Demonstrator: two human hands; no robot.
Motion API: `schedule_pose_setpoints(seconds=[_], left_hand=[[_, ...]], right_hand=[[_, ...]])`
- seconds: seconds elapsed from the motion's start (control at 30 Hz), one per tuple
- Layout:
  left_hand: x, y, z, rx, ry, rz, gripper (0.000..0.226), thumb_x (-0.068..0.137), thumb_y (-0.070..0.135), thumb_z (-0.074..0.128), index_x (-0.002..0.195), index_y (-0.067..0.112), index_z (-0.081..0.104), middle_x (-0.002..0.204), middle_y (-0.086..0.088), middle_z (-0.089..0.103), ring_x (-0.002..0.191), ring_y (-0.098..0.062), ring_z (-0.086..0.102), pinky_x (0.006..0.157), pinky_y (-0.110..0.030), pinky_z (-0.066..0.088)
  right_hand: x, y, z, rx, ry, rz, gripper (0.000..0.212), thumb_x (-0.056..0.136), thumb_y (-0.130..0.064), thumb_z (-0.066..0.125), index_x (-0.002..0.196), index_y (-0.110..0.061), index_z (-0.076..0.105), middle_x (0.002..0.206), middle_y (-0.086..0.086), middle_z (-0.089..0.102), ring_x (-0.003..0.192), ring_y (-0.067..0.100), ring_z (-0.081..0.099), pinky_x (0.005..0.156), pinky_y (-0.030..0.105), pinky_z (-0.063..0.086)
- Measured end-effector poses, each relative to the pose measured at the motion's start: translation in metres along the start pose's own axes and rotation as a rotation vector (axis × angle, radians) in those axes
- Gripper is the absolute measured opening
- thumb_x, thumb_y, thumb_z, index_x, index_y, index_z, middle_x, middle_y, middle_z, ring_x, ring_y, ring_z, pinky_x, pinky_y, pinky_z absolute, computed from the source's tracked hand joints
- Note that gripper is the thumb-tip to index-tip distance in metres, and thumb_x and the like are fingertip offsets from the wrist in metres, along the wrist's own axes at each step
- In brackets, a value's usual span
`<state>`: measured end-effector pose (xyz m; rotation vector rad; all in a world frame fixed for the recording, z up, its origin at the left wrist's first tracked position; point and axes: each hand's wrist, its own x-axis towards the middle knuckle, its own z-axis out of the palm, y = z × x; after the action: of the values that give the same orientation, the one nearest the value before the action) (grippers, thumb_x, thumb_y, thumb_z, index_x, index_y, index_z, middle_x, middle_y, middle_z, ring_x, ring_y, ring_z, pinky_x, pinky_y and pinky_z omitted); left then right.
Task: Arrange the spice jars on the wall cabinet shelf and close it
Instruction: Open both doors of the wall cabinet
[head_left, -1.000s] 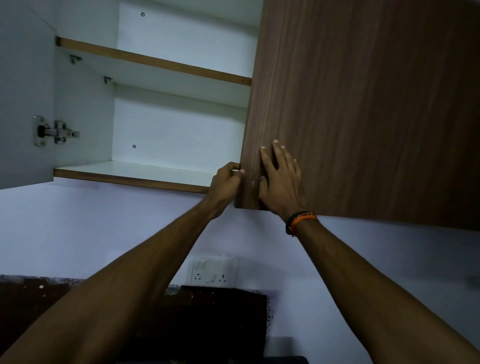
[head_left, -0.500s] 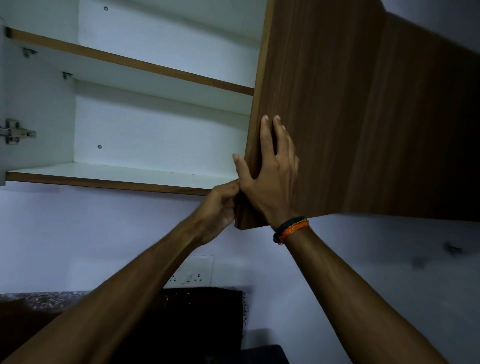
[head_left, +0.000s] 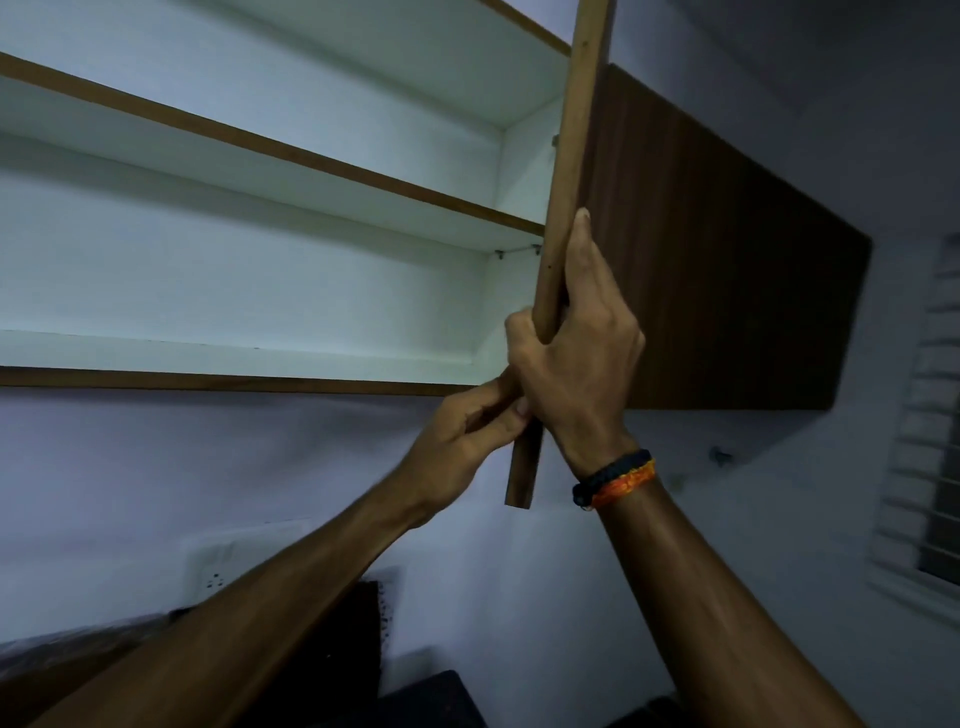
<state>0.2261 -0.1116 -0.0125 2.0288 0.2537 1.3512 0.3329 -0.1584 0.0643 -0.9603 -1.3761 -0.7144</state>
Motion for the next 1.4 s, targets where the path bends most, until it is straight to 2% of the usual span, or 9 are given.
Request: schedule_pose_setpoints(seconds=[0.17, 0.27, 0.37, 0.47, 0.67, 0.93, 1.07, 1.2, 1.4], left_hand=[[0.021, -0.01, 0.046, 0.082, -0.097, 0.076, 0.063, 0.097, 0.044, 0.056, 0.153, 0.02, 0.039, 0.15, 0.001, 0.052, 0.139, -0.015, 0.048, 0.115, -0.043, 0.042], [0.035, -0.017, 0.074, 0.153, -0.131, 0.135, 0.075, 0.096, 0.051, 0.056, 0.159, 0.033, 0.019, 0.162, 0.019, 0.028, 0.148, -0.002, 0.028, 0.121, -0.033, 0.03], [0.047, -0.022, 0.095, 0.173, -0.173, 0.172, 0.078, 0.094, 0.06, 0.053, 0.154, 0.053, 0.004, 0.161, 0.034, 0.009, 0.147, 0.011, 0.013, 0.117, -0.011, 0.019], [0.06, -0.031, 0.112, 0.241, -0.228, 0.2, 0.075, 0.093, 0.063, 0.05, 0.145, 0.067, -0.005, 0.163, 0.03, -0.007, 0.153, 0.0, -0.002, 0.12, -0.029, 0.016], [0.082, -0.052, 0.153, 0.405, -0.274, 0.272, 0.085, 0.096, 0.058, 0.053, 0.153, 0.052, -0.009, 0.163, 0.023, -0.022, 0.153, -0.009, -0.016, 0.124, -0.049, 0.014], [0.104, -0.067, 0.202, 0.58, -0.286, 0.307, 0.083, 0.099, 0.053, 0.049, 0.16, 0.031, -0.003, 0.167, -0.001, -0.019, 0.155, -0.025, -0.014, 0.123, -0.058, 0.01], [0.115, -0.077, 0.213, 0.691, -0.279, 0.292, 0.076, 0.103, 0.044, 0.046, 0.16, 0.031, -0.003, 0.167, -0.003, -0.02, 0.154, -0.03, -0.013, 0.123, -0.059, 0.01], [0.124, -0.093, 0.218, 0.741, -0.308, 0.213, 0.075, 0.103, 0.041, 0.042, 0.159, 0.036, -0.007, 0.165, -0.004, -0.025, 0.153, -0.034, -0.017, 0.12, -0.064, 0.007], [0.132, -0.109, 0.221, 0.812, -0.299, 0.246, 0.08, 0.102, 0.04, 0.043, 0.156, 0.039, -0.015, 0.164, -0.003, -0.029, 0.151, -0.035, -0.02, 0.118, -0.069, 0.005]], right_hand=[[-0.001, 0.036, -0.046, -0.036, 0.005, 0.067, 0.081, 0.085, -0.012, 0.065, 0.157, -0.008, 0.028, 0.091, 0.007, 0.065, 0.058, -0.003, 0.045, 0.067, 0.014, 0.05], [0.001, 0.057, -0.072, -0.079, 0.013, 0.09, 0.078, 0.088, -0.008, 0.064, 0.157, -0.005, 0.028, 0.079, -0.006, 0.052, 0.056, -0.001, 0.046, 0.059, 0.005, 0.044], [0.005, 0.074, -0.089, -0.122, 0.025, 0.098, 0.077, 0.088, -0.002, 0.063, 0.156, -0.001, 0.027, 0.092, 0.0, 0.058, 0.066, -0.01, 0.051, 0.062, 0.001, 0.041], [0.009, 0.091, -0.102, -0.178, 0.012, 0.127, 0.078, 0.089, -0.001, 0.062, 0.157, -0.002, 0.023, 0.117, 0.01, 0.063, 0.077, -0.004, 0.054, 0.07, 0.0, 0.043], [0.017, 0.125, -0.124, -0.346, 0.01, 0.266, 0.086, 0.091, -0.004, 0.067, 0.16, -0.008, 0.016, 0.141, 0.009, 0.05, 0.114, 0.005, 0.046, 0.08, -0.002, 0.03], [0.02, 0.165, -0.131, -0.595, -0.039, 0.357, 0.093, 0.088, 0.003, 0.065, 0.159, -0.003, 0.005, 0.158, 0.018, 0.027, 0.123, 0.029, 0.052, 0.099, 0.034, 0.051], [0.02, 0.187, -0.136, -0.767, -0.154, 0.277, 0.096, 0.084, 0.013, 0.06, 0.159, 0.0, 0.001, 0.167, 0.022, 0.0, 0.149, 0.036, 0.027, 0.108, 0.034, 0.045], [0.015, 0.211, -0.147, -1.067, -0.317, 0.157, 0.078, 0.094, -0.002, 0.051, 0.158, 0.001, 0.007, 0.165, 0.027, -0.009, 0.155, 0.041, -0.001, 0.119, 0.043, 0.03], [0.006, 0.231, -0.15, -1.214, -0.398, 0.008, 0.07, 0.098, -0.012, 0.034, 0.157, 0.005, 0.002, 0.165, 0.029, -0.008, 0.154, 0.039, -0.01, 0.127, 0.052, 0.004]])
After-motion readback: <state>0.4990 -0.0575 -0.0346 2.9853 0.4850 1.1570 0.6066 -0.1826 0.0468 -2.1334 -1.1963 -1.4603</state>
